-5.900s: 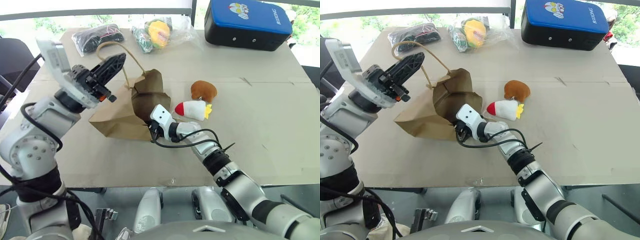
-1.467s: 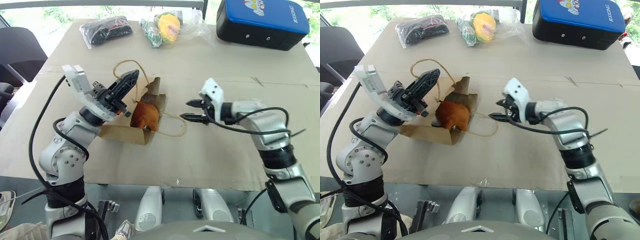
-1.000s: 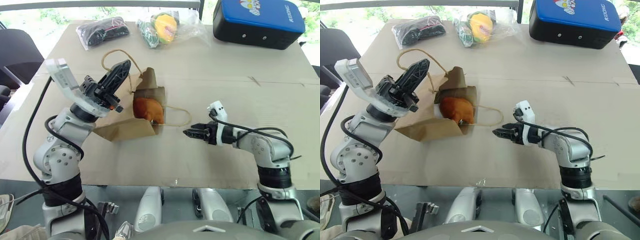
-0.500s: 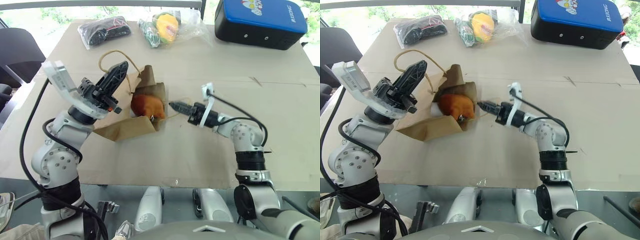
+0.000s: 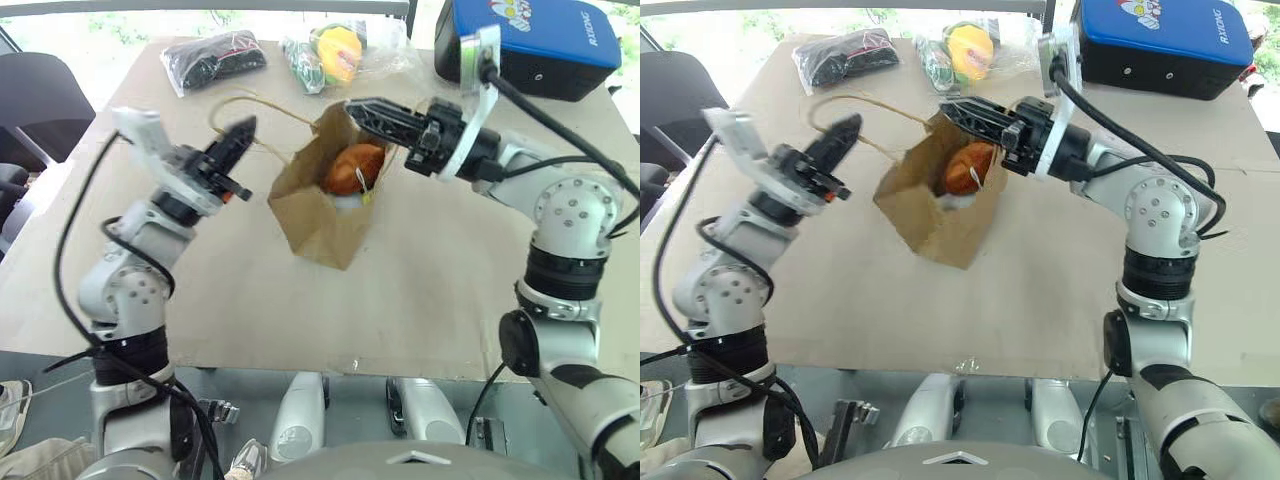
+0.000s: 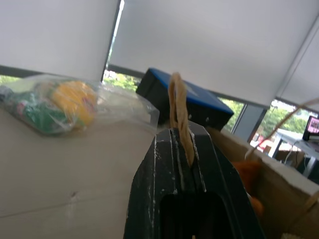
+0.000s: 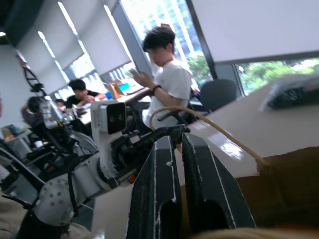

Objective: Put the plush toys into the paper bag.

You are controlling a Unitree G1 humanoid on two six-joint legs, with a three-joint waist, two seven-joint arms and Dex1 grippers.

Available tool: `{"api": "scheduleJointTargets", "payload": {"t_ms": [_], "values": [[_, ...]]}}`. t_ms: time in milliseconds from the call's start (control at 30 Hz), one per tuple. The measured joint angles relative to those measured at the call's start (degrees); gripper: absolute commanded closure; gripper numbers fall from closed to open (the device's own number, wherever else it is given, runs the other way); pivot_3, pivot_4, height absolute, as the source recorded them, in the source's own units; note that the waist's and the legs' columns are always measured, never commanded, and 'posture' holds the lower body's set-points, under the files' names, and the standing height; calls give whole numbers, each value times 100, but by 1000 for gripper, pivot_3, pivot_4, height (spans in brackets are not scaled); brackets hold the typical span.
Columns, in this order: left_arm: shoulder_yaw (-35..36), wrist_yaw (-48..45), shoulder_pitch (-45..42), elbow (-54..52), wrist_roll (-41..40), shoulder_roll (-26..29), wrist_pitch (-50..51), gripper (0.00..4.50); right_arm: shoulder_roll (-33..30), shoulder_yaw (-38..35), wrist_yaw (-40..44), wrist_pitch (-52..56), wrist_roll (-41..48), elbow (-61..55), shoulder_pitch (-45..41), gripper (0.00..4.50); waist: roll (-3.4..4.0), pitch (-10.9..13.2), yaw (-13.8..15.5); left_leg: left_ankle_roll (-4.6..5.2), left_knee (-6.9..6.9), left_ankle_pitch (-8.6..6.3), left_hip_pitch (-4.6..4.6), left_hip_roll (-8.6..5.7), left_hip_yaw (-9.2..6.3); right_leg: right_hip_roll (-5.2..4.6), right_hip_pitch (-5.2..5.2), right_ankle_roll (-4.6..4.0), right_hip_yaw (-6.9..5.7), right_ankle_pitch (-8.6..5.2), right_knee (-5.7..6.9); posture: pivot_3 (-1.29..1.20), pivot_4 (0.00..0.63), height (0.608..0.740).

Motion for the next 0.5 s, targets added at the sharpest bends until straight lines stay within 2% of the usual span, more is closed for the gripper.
{"api": "scheduleJointTargets", "payload": {"t_ms": [33, 100, 167, 233, 300, 333, 367, 400, 500], "values": [[-120, -118, -22, 99, 117, -8, -10, 4500, -102, 95, -14, -48, -114, -32, 75, 4424, 0, 0, -31, 0, -2, 0, 2, 2, 1, 2, -1, 0, 3, 0, 1, 0, 150, 740], [-224, -252, -58, 196, 185, -43, -13, 3818, -154, 153, -46, -113, -209, -33, 171, 3940, 2, 1, -65, 0, -4, 0, 5, 6, 6, 8, -5, 0, 10, 0, 6, 0, 150, 740], [-200, -543, -124, 322, 71, -47, 18, 3072, -334, 206, -54, -91, -214, -119, 227, 3177, 4, 3, -65, 0, -5, 0, 0, 9, 5, 11, -14, -1, 11, 0, 9, 0, 150, 740], [-131, -767, -182, 415, -51, 39, 72, 2145, -605, 186, -56, 29, -94, -398, 228, 2213, 8, 5, -48, 0, -6, 0, -2, 9, 5, 10, -14, -1, 9, 0, 6, 0, 150, 740], [71, -833, -248, 468, -184, 177, 188, 1278, -1093, 95, 64, 333, 222, -769, 268, 2195, 6, 4, -34, 1, -6, 0, -5, 9, 6, 7, -13, 0, 9, 0, 1, 0, 150, 740], [236, -905, -226, 458, -375, 338, 366, 996, -1528, 7, 201, 546, 462, -1036, 417, 2195, 6, 4, -24, 1, -6, 0, -6, 8, 7, 6, -12, 0, 9, 0, -3, 0, 150, 740], [353, -948, -191, 461, -464, 441, 461, 593, -1692, -61, 256, 645, 556, -1129, 518, 2195, 3, 3, -24, 1, -6, -1, -6, 8, 7, 5, -11, 0, 8, 0, -4, 0, 150, 740], [466, -1012, -127, 449, -575, 546, 575, 468, -1822, -124, 307, 716, 651, -1202, 638, 2195, 3, 3, -24, 1, -6, -1, -5, 8, 8, 5, -11, 0, 9, 0, -4, 0, 150, 740], [701, -1335, 263, 351, -862, 902, 876, 468, -2279, -109, 471, 646, 652, -1574, 1152, 2195, 4, 3, -41, 2, -8, -1, 0, 9, 12, 7, -11, 0, 13, -1, -3, 0, 150, 740]]}}
